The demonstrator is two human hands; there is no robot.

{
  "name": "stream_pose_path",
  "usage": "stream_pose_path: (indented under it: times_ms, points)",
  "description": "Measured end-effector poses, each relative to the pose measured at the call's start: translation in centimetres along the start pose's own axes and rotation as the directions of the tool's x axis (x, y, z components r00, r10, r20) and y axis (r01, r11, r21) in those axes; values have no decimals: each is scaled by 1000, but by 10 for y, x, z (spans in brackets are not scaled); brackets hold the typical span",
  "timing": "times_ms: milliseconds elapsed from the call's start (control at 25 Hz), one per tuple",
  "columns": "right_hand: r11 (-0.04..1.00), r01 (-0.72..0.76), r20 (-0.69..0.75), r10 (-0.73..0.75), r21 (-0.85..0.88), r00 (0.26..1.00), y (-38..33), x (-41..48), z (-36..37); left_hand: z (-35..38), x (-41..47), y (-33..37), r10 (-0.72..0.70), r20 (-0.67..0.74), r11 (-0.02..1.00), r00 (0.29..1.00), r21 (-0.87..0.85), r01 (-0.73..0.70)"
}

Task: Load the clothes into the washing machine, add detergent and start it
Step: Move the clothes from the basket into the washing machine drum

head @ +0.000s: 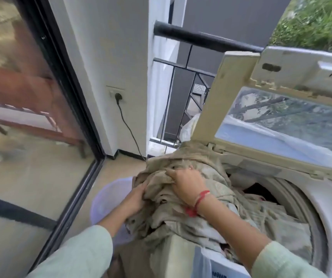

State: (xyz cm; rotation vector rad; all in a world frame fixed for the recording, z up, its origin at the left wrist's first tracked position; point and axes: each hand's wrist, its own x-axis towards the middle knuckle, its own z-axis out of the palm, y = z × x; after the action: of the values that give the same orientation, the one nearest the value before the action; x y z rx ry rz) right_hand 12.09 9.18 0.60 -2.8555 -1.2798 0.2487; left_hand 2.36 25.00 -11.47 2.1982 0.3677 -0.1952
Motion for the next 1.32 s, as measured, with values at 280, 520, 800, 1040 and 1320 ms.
stream_pose_path:
  times_ms: [280, 520, 800, 1040, 1320]
  points:
    - [763, 253, -713, 356, 595, 605, 122, -168, -172, -61, -50, 261, 694, -545, 674, 471, 262, -690]
    - [754, -335, -778, 621, 564, 88, 231, -248, -124, 90, -2, 402, 785, 27, 519, 619, 518, -680]
    - [935, -351, 280, 348, -42, 895, 167, -209, -28, 81, -14, 234, 571, 283, 550, 770, 565, -615]
    - [835, -209, -217, 359, 509, 908, 134, -96, -57, -43, -3, 120, 235, -307, 935, 922, 331, -128]
    - [783, -251, 58, 266, 570, 962, 71, -27, 35, -4, 20, 84, -297, 66, 812, 953, -508, 288]
